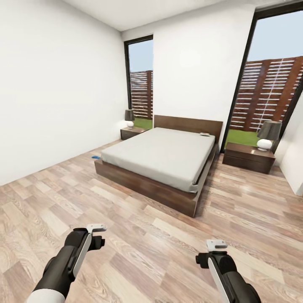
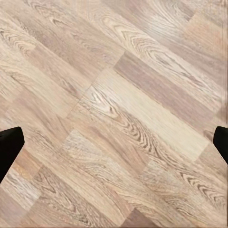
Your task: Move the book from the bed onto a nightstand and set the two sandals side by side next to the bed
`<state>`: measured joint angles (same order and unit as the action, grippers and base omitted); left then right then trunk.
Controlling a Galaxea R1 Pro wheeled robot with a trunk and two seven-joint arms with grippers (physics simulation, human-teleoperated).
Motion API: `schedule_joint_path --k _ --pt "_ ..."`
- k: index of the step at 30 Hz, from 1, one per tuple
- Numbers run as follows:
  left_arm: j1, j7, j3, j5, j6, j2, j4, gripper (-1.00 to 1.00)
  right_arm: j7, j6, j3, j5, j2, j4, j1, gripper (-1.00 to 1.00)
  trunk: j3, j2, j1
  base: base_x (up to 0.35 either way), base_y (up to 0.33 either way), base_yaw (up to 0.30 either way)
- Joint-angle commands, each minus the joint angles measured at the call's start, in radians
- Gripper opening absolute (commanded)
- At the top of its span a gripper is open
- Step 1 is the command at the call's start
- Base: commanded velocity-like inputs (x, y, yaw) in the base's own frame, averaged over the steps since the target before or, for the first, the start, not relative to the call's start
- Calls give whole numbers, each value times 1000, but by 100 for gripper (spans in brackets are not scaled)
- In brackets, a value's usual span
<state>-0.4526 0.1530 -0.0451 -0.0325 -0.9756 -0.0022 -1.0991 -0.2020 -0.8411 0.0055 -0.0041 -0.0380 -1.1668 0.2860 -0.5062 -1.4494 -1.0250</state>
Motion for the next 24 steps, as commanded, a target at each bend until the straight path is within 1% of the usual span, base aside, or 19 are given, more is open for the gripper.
schedule_joint_path --k 1,7,18,24 --pt "0 4 -1 -4 -4 -1 -2 100 -3 -4 1 -1 0 -1 1 100 -1 -1 0 0 0 -286" --pt "0 5 -1 -3 -5 -6 -3 100 -4 -5 1 -1 0 -1 1 100 -1 -1 0 46 36 -286" --pt "0 5 -1 -3 -5 -7 -4 100 -4 -6 1 -1 0 0 1 100 -1 -1 0 193 171 -286" --pt "0 5 -1 -3 -5 -7 -4 100 -4 -6 1 -1 0 1 1 100 -1 -1 0 85 77 -286"
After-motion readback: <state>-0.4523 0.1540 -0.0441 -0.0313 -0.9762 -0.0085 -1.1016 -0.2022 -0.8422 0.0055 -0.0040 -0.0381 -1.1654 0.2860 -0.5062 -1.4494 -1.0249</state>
